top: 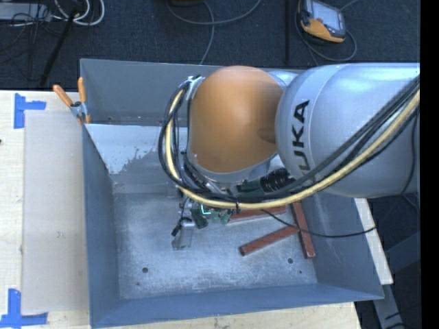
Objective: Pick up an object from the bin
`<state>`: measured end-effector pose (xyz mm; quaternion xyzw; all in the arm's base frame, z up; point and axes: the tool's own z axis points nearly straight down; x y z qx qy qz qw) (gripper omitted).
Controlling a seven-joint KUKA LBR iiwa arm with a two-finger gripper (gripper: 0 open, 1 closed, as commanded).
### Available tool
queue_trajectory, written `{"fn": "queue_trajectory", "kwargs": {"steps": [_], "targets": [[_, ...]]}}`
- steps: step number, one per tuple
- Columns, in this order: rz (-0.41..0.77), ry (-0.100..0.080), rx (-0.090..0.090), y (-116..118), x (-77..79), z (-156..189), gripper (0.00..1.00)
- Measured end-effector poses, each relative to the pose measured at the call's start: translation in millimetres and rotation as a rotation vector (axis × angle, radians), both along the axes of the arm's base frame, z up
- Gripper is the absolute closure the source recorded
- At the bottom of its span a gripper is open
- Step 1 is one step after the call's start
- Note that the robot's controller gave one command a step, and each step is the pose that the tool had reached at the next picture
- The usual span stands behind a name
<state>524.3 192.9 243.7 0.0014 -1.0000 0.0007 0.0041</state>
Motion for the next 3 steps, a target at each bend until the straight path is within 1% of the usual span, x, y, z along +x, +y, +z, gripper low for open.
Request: {"fn": "queue_trajectory", "kwargs": {"steps": [1, 2, 3], "targets": [[-0.105, 0.001, -0.004, -58, -5.8, -68, 0.0], [-0.175, -0.004, -0.001, -90, 6.4, -84, 0.0], [-0.132, -0.006, -0.001, -109, 58.1, -177, 0.0]]}}
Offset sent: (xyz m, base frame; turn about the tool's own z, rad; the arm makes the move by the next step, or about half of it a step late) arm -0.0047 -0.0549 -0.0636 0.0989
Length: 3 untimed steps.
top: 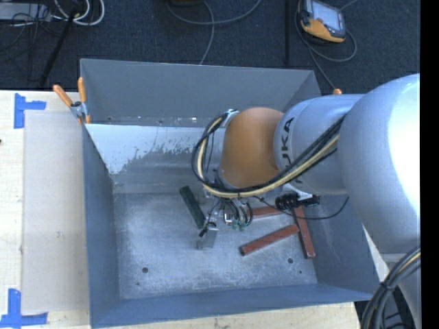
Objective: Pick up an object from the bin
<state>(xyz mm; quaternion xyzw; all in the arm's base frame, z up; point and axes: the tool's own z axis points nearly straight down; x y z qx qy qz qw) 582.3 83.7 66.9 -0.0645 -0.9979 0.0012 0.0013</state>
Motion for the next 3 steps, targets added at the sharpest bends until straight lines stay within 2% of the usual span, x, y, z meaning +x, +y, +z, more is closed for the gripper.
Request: {"fn": "queue_trajectory", "kwargs": {"steps": [1, 2, 3], "targets": [[-0.003, -0.003, 0.003, 1, 0.3, 5, 1.0], [-0.053, -0.006, 0.0, -50, -26.9, 70, 1.0], [-0.072, -0.012, 0.004, -27, -23.1, 149, 1.0]]}}
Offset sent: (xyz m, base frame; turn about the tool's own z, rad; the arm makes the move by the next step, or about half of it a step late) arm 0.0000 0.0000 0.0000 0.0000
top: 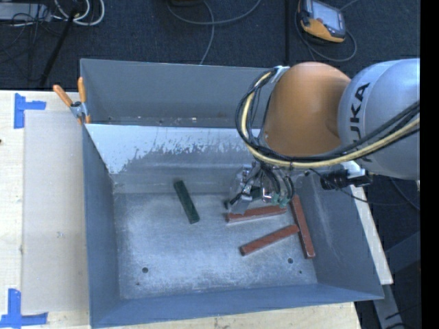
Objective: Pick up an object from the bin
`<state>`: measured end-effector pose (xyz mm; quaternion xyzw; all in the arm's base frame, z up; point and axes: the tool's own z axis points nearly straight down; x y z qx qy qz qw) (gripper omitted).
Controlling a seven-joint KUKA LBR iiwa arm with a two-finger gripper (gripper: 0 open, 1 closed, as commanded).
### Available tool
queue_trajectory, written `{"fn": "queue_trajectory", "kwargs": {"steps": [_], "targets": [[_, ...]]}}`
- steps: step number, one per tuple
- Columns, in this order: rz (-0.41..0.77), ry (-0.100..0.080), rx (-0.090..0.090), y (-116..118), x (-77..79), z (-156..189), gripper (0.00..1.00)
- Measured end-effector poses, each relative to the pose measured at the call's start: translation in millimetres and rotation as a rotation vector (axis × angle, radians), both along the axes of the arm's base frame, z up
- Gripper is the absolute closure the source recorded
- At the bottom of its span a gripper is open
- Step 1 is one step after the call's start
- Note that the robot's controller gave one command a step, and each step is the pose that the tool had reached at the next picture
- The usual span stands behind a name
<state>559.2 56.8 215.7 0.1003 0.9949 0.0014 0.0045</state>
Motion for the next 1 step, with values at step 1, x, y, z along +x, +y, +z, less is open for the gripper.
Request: {"fn": "queue_trajectory", "kwargs": {"steps": [1], "targets": [[0.005, 0.017, -0.002, -2.3, -58.3, -14.0, 1.0]]}}
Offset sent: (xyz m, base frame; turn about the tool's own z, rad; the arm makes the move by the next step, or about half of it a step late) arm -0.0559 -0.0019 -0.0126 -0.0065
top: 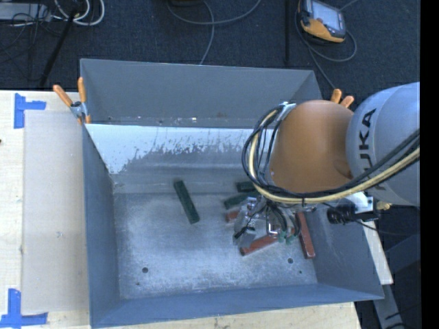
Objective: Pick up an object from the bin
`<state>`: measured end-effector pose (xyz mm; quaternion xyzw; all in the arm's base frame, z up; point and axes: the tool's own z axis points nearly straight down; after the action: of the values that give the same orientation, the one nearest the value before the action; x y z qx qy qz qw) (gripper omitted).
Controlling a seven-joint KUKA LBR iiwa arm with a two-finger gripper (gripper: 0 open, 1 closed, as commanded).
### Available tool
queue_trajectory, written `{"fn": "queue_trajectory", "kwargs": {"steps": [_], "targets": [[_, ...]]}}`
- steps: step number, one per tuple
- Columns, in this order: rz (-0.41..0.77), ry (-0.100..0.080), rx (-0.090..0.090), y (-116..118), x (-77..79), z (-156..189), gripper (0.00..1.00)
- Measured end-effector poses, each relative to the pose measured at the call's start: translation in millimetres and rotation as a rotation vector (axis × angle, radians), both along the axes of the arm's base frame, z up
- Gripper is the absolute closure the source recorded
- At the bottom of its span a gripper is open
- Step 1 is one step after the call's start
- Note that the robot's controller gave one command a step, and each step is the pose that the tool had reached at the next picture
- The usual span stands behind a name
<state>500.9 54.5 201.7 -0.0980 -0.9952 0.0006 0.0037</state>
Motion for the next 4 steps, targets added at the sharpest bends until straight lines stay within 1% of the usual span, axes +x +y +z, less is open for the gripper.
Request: {"fn": "queue_trajectory", "kwargs": {"steps": [1, 2, 3, 4], "targets": [[-0.001, -0.005, 0.001, 0, 2.4, 1, 0.0], [0.203, -0.002, 0.002, -57, 40.4, -126, 0.0], [0.107, -0.001, -0.002, -146, 4.1, -133, 0.0], [0.111, -0.005, 0.002, -141, 6.1, -132, 1.0]]}}
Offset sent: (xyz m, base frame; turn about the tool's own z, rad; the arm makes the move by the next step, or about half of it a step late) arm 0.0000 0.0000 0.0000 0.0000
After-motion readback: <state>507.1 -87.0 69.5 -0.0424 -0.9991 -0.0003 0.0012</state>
